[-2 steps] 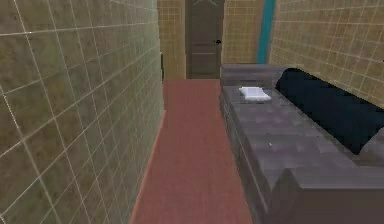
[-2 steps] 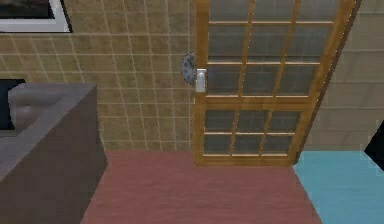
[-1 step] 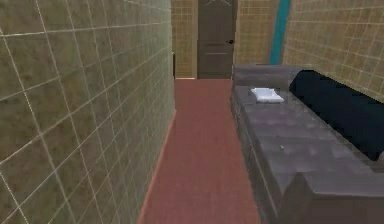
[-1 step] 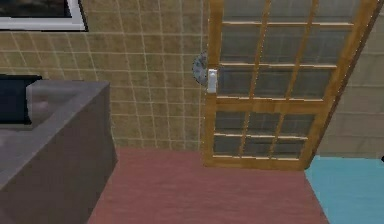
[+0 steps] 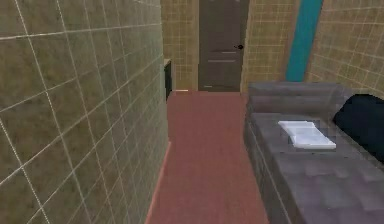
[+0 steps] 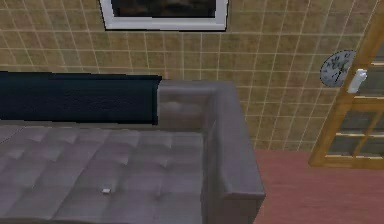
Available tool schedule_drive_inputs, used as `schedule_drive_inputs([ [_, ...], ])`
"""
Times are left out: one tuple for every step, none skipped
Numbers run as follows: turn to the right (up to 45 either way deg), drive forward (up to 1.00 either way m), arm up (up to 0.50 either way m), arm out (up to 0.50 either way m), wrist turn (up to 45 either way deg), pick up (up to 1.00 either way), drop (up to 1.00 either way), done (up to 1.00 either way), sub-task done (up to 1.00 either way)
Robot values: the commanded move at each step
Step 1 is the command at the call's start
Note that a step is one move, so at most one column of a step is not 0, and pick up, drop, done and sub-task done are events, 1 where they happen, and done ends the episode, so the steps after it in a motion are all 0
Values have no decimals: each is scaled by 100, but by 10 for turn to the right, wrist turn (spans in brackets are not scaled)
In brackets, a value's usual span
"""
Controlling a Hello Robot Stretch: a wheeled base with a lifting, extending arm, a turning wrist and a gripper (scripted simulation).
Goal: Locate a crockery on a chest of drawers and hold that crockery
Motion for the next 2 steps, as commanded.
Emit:
schedule_drive_inputs([
  [0,100,0,0,0,0,0,0,0],
  [0,100,0,0,0,0,0,0,0],
])
